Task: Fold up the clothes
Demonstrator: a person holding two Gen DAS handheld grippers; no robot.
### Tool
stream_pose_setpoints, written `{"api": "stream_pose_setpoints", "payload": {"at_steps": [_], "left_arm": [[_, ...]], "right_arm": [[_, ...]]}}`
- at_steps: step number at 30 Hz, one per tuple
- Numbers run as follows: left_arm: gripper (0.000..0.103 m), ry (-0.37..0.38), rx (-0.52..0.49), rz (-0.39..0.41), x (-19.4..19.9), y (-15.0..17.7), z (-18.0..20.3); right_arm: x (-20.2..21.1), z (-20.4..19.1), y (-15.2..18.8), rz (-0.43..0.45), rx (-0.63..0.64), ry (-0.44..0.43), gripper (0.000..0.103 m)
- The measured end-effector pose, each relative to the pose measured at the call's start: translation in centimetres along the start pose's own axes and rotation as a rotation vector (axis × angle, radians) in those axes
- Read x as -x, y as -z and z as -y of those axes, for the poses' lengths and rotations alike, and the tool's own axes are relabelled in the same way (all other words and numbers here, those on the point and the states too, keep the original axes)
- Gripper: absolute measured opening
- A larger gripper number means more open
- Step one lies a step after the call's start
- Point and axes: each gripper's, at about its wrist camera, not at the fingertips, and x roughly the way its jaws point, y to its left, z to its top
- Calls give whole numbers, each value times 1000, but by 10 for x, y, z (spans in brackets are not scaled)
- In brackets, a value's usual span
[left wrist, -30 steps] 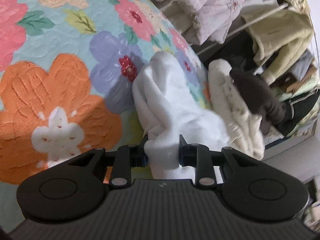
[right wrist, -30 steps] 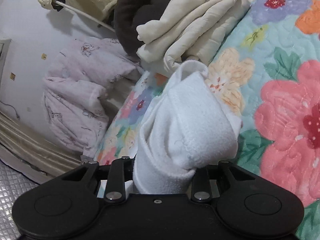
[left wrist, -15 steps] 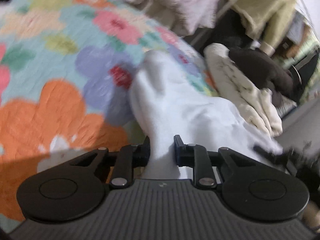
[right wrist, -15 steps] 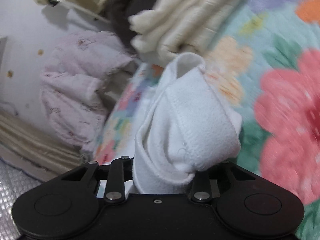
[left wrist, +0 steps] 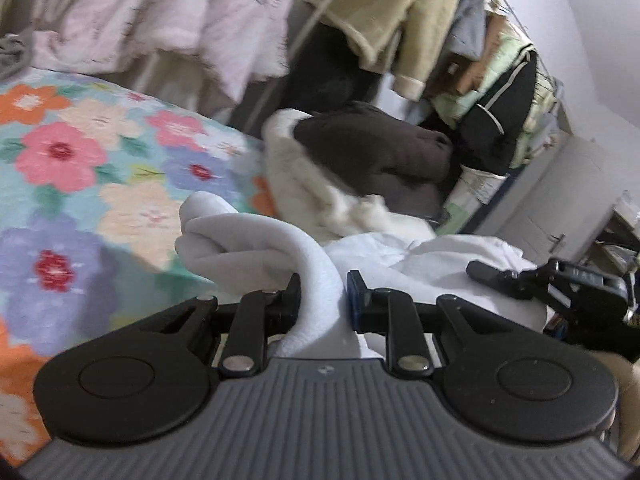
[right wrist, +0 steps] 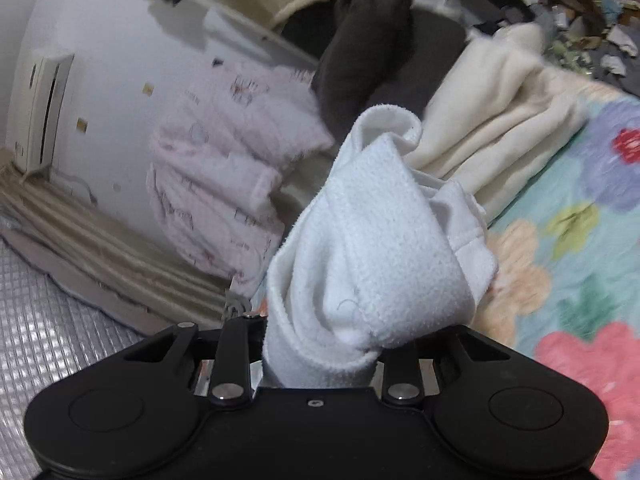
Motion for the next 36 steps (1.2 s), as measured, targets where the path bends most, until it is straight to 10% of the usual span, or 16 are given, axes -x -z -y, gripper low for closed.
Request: {"api": "stream_pose_setpoints", "payload": {"at_steps": [14, 24, 29, 36], "left_arm": [[21, 124, -68, -1, -65, -1, 88], [20, -29, -77, -243, -137, 110, 61], [20, -20, -147, -171, -110, 112, 67], [20, -51, -100, -281, -126, 115, 65]], "right_arm": [[71, 65, -61, 299, -11, -49, 35], [54, 188, -37, 240, -182, 150, 35], [63, 172, -42, 233, -87, 92, 35], [65, 193, -43, 192, -52, 188, 35]]}}
